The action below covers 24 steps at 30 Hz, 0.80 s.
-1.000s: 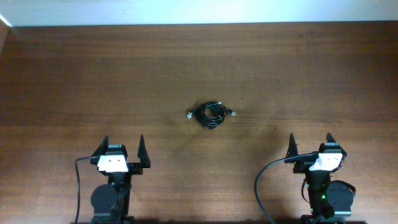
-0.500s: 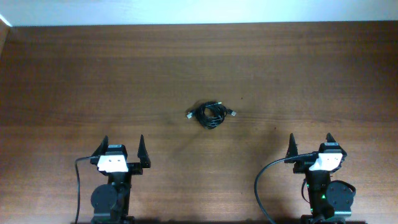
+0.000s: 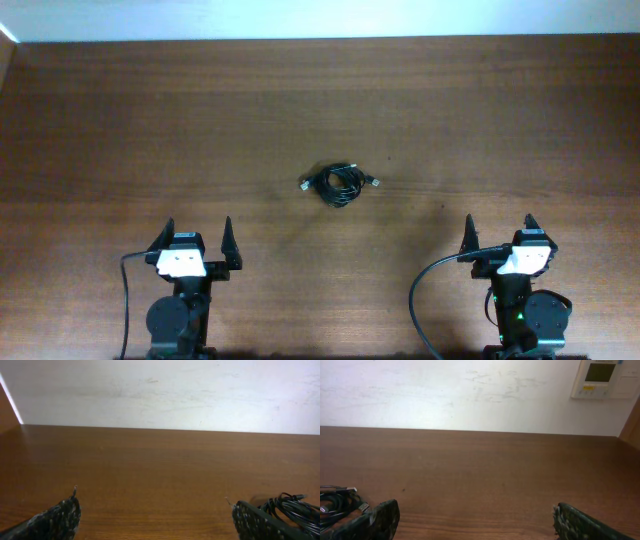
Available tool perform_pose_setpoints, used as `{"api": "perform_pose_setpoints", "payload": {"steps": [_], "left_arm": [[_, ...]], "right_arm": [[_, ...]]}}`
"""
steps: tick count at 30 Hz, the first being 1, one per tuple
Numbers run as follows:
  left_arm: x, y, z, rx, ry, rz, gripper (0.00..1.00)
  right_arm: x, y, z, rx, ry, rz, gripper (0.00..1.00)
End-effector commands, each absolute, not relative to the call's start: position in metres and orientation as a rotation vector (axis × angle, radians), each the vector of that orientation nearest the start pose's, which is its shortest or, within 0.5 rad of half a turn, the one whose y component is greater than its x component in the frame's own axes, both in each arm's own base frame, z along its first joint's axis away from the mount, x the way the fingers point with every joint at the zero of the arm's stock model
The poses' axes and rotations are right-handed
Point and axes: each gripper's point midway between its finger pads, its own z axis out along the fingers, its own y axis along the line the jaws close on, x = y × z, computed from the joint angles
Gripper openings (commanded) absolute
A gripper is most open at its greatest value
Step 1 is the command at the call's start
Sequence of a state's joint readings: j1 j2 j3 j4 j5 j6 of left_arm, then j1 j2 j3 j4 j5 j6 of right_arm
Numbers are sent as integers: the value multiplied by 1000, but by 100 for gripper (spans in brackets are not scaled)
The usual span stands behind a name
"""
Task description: Untangle cables
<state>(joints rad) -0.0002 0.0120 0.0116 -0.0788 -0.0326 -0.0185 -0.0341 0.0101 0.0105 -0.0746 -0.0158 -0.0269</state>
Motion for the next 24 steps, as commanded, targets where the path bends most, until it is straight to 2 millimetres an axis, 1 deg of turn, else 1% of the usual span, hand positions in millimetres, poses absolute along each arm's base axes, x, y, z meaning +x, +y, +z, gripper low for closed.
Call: {"api": "perform_pose_setpoints", "payload": {"steps": [1, 16, 17, 18, 19, 20, 21, 22, 24], "left_arm": [[246, 4, 156, -20, 1652, 17, 99], [246, 4, 156, -21, 1653, 18, 99], [246, 7, 156, 12, 1652, 75, 99], [246, 8, 156, 30, 1652, 95, 99], [247, 3, 166, 41, 1612, 63, 99], [247, -2, 166, 64, 1610, 39, 98], [247, 3, 172, 53, 1585, 80, 99], [246, 9, 187, 25, 1526, 105, 99], [243, 9, 220, 19, 1391, 104, 99]], "right_arm": [[246, -7, 156, 7, 1649, -33, 98], [246, -7, 156, 7, 1649, -33, 98], [246, -7, 156, 7, 1649, -33, 98], [246, -7, 156, 7, 1649, -33, 98], [246, -7, 156, 7, 1649, -33, 98], [246, -7, 156, 7, 1649, -33, 98], [246, -7, 156, 7, 1649, -33, 98], [246, -7, 156, 7, 1649, -33, 99], [246, -7, 156, 7, 1649, -33, 98]]}}
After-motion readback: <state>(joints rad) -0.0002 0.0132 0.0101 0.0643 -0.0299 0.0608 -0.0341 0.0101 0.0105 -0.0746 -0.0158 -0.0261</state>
